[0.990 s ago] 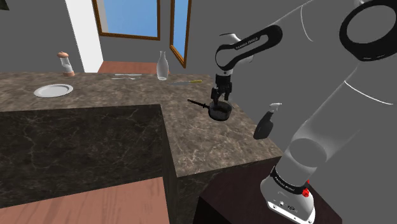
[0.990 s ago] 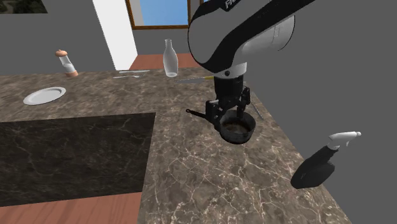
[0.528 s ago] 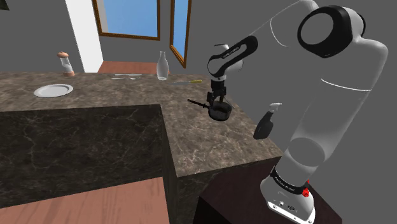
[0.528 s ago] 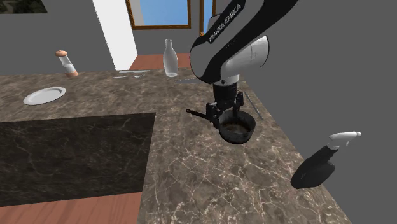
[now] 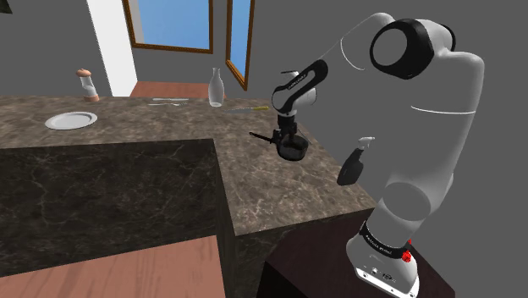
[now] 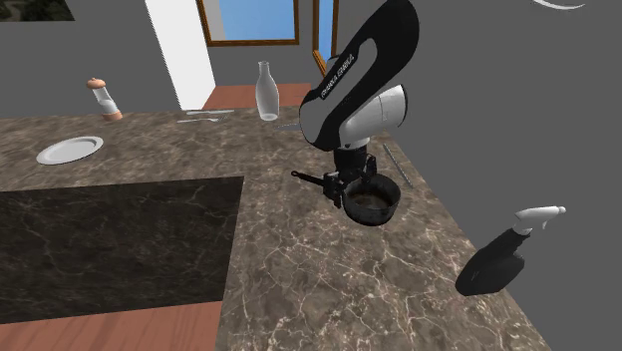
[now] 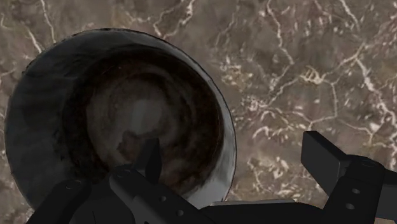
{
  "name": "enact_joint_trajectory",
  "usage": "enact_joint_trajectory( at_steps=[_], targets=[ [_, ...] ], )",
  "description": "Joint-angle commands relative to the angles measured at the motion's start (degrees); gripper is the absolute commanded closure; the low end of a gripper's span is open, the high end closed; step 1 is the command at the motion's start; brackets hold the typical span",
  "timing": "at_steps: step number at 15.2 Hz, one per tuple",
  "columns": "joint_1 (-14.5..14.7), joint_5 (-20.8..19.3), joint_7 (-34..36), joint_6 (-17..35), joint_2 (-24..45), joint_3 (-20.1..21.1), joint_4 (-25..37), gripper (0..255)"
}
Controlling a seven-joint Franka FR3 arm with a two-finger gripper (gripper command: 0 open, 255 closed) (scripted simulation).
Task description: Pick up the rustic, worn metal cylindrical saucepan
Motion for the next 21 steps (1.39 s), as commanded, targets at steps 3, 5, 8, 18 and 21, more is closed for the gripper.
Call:
enact_joint_trajectory(
  at_steps=[3, 5, 8, 18, 21],
  targets=[
    [-0.1, 0.2, 0.0, 1.8, 1.6, 0.1, -0.2, 0],
    [-0.1, 0.2, 0.0, 1.8, 1.6, 0.1, -0.2, 255],
    [-0.1, 0.2, 0.0, 1.8, 1.6, 0.1, -0.2, 255],
    [0.0, -0.1, 0.0, -0.9, -0.6, 0.0, 0.3, 255],
    [0.1, -0.2, 0.0, -3.0, -2.2, -0.1, 0.9, 255]
  ],
)
